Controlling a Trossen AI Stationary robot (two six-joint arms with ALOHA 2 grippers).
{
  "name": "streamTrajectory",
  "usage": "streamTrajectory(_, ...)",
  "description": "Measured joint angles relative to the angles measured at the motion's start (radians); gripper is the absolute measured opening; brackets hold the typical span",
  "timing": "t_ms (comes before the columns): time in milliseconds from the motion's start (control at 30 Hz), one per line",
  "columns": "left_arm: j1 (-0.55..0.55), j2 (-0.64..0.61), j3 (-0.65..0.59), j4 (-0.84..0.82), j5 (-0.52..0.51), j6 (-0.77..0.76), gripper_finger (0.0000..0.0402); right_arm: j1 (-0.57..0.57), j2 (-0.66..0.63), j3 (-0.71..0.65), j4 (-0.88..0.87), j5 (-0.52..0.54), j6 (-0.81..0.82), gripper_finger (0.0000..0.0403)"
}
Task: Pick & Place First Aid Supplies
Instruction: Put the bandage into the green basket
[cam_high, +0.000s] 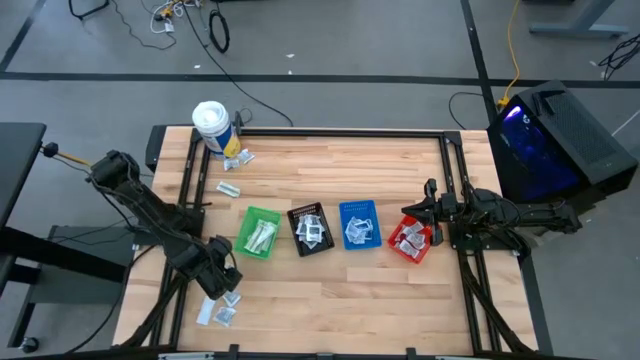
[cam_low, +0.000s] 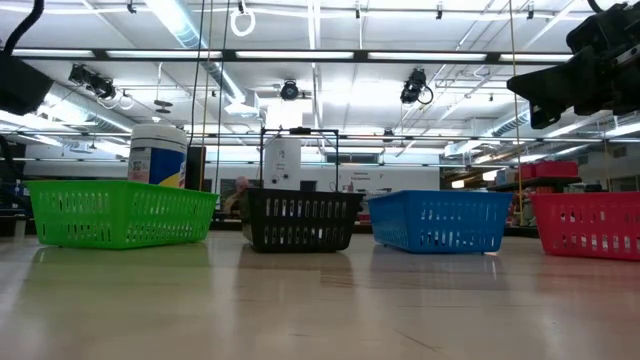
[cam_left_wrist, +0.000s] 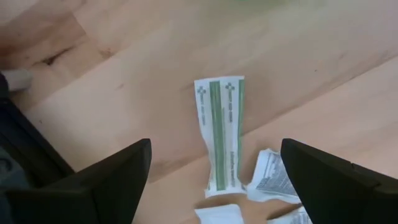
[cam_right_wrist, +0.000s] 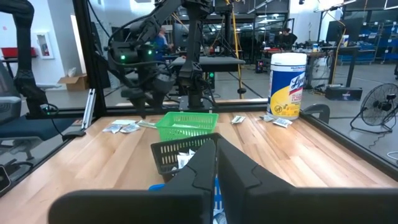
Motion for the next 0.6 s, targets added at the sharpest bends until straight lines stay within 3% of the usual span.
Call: streamTrajectory(600,-0.049,0.117,-0.001,0.094,-0.01,-0.098,0.0367,0.0,0.0,0.0,0.0,0.0,0.0,0.0023)
